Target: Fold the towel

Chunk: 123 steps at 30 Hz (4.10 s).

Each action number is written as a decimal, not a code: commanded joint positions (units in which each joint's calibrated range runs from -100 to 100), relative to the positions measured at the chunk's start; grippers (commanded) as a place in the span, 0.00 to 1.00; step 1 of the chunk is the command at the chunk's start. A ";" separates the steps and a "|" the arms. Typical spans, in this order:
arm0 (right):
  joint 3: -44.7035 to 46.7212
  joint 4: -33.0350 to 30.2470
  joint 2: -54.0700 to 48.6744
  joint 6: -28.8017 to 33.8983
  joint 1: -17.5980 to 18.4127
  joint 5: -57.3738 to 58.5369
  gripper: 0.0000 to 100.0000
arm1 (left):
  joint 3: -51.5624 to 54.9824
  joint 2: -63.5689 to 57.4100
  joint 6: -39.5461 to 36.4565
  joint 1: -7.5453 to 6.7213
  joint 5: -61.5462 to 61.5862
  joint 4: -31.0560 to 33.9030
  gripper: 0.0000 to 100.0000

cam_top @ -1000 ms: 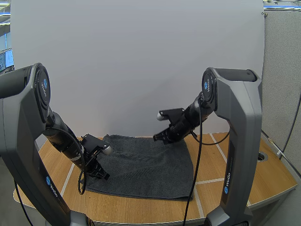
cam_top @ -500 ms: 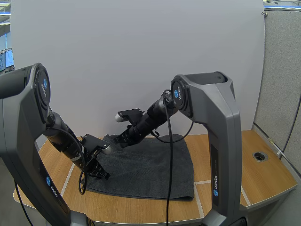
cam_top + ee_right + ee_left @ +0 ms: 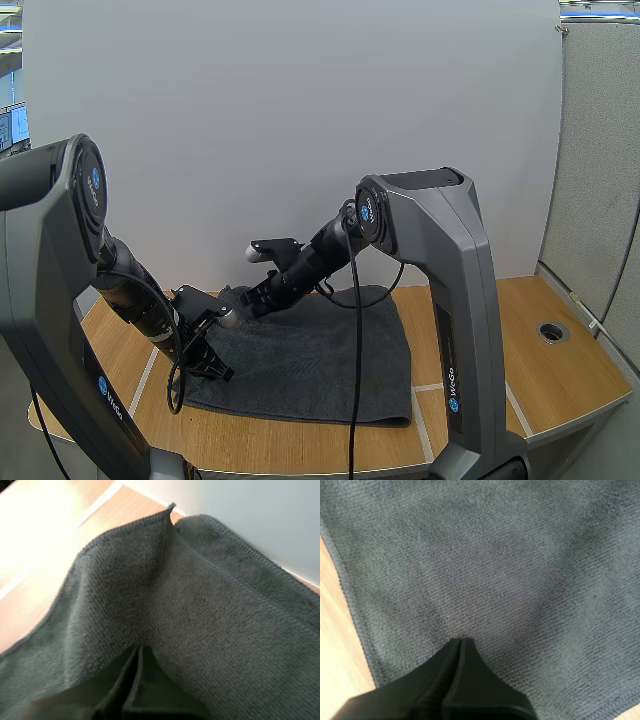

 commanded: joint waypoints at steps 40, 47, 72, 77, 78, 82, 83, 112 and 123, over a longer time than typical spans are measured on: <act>-4.31 1.50 1.83 -1.83 0.62 -2.97 0.00 | 2.98 1.45 -1.78 -0.08 6.00 4.58 0.00; -4.31 0.63 6.88 -3.71 0.70 -13.75 0.00 | 2.98 1.45 -1.78 -0.08 5.66 4.58 0.00; -8.61 0.22 7.27 -5.22 0.61 -31.35 0.00 | 2.98 1.45 -2.90 -0.08 11.22 6.49 0.00; -9.02 0.22 6.96 -4.80 0.61 -32.39 0.00 | 2.98 1.45 -4.33 -0.08 14.91 9.47 0.00; -9.02 0.22 6.66 -4.54 0.61 -30.92 0.00 | 2.98 1.45 -4.33 -0.08 15.16 9.56 0.00; -9.02 2.77 4.30 -4.53 0.61 -29.93 0.00 | 2.98 1.45 -4.33 -0.08 15.67 9.60 0.00; -9.02 2.77 3.63 -4.53 0.61 -29.05 0.00 | 3.30 1.45 -4.33 -0.08 15.67 9.72 0.00; -12.65 11.61 8.32 -9.59 3.64 -17.86 0.00 | 6.84 1.45 -5.11 -0.08 14.90 12.09 0.00; -16.72 10.59 12.09 -9.81 6.02 -24.60 0.00 | 6.84 1.45 -5.11 -0.08 14.90 12.09 0.00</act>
